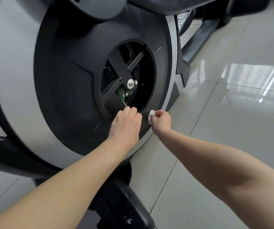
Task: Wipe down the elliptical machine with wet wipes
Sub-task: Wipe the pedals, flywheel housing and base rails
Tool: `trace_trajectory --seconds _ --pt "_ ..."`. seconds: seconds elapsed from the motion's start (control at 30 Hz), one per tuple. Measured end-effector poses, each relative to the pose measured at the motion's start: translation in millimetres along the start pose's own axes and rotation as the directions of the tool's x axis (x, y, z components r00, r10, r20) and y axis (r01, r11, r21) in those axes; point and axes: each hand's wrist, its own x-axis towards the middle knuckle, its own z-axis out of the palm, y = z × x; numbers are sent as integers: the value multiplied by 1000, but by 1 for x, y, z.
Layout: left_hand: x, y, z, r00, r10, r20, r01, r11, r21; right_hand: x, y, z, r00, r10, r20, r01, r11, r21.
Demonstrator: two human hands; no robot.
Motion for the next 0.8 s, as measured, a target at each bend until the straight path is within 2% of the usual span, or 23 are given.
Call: trace_trajectory --seconds 0.07,0.13,0.17,0.27,0.33,0.4,0.5,0.57,0.67,0.8 --pt "5 3 1 999 -10 34 9 1000 14 -17 17 4 997 -50 55 58 988 -146" --pt "9 5 1 998 -22 59 20 999 30 -39 33 11 989 -36 147 71 967 -244" --pt "11 5 1 997 -25 68 23 999 28 -38 32 14 988 -2 157 36 975 -217" --pt "16 7 1 995 -39 88 38 999 22 0 -5 12 995 91 -41 -90 995 38" --pt "20 8 0 994 -55 99 54 998 19 27 -34 0 985 90 -150 -70 988 135" --pt "25 8 -2 994 -55 94 53 998 19 37 -52 -12 984 42 -174 -9 983 184" --pt "33 6 -4 994 -37 100 37 999 1 14 -39 -9 971 -184 -156 193 980 48" --pt "37 7 -6 995 -25 101 25 1000 -5 -9 -5 7 953 -298 -57 296 954 -40" --pt "43 11 -9 994 -4 108 7 1000 -20 -26 17 19 957 -290 21 289 956 58" --pt "55 15 -16 998 -7 66 10 999 -39 9 -47 5 984 -168 50 149 951 273"
